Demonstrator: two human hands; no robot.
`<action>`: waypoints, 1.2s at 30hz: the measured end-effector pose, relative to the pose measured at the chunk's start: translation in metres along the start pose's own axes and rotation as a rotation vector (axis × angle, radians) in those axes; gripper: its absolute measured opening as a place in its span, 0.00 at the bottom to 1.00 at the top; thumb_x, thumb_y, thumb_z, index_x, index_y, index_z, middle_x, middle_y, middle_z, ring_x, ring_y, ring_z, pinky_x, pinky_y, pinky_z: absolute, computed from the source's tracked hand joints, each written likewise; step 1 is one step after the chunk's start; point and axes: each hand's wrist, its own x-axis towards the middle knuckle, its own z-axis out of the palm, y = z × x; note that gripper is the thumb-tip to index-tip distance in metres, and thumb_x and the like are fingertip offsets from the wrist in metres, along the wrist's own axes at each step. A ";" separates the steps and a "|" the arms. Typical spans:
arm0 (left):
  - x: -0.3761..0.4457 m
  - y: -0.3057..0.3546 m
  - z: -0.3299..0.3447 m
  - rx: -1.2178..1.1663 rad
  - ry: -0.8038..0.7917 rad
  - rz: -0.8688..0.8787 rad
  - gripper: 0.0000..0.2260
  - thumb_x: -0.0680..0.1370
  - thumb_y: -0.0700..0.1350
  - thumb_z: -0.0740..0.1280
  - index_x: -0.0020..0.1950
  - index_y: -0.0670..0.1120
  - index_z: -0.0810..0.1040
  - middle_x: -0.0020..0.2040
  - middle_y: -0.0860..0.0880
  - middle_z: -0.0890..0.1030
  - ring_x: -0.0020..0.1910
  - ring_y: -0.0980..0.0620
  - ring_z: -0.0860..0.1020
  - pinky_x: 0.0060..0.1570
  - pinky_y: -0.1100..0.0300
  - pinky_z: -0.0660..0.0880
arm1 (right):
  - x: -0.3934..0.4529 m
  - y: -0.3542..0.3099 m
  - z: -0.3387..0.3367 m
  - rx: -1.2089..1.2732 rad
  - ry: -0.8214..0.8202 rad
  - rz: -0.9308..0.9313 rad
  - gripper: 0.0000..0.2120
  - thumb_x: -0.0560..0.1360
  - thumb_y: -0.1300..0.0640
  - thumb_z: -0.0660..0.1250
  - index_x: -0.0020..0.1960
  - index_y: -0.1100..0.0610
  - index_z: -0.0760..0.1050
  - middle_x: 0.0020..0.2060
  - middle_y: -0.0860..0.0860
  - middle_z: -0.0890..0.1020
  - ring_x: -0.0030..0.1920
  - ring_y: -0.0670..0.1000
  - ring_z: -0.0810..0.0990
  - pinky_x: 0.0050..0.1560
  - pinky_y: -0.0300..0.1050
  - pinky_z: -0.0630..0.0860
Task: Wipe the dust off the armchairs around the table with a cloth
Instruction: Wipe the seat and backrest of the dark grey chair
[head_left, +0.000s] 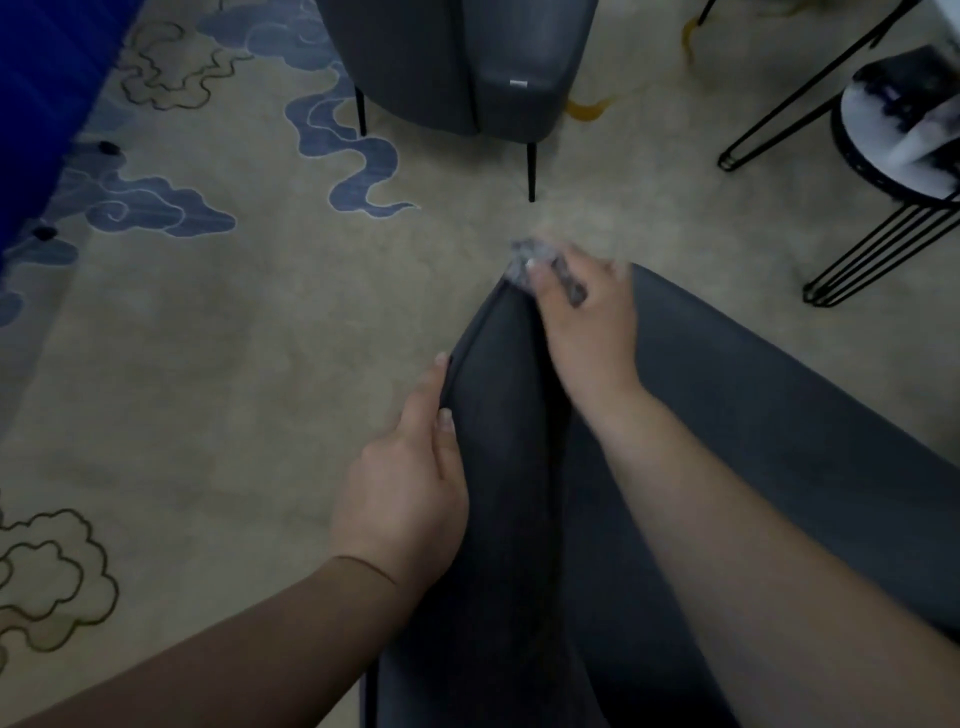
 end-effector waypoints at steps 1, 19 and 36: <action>0.001 -0.002 0.000 -0.010 0.016 0.004 0.21 0.81 0.51 0.52 0.74 0.60 0.61 0.55 0.43 0.82 0.49 0.38 0.79 0.49 0.48 0.77 | -0.023 -0.002 -0.001 -0.032 -0.027 -0.085 0.15 0.75 0.45 0.65 0.61 0.38 0.75 0.46 0.46 0.66 0.46 0.45 0.72 0.51 0.27 0.67; 0.003 -0.015 0.007 -0.067 0.081 -0.027 0.18 0.82 0.50 0.54 0.72 0.59 0.67 0.53 0.48 0.82 0.49 0.49 0.78 0.45 0.64 0.67 | -0.037 -0.002 -0.003 -0.029 0.003 -0.030 0.17 0.77 0.50 0.66 0.65 0.41 0.74 0.48 0.50 0.65 0.51 0.51 0.71 0.62 0.38 0.68; 0.002 -0.009 -0.006 -0.040 -0.099 -0.100 0.20 0.83 0.52 0.51 0.75 0.60 0.60 0.65 0.44 0.76 0.62 0.41 0.74 0.55 0.57 0.67 | -0.220 -0.009 -0.069 0.114 -0.198 0.135 0.19 0.75 0.57 0.70 0.58 0.36 0.75 0.43 0.48 0.68 0.43 0.38 0.72 0.51 0.23 0.65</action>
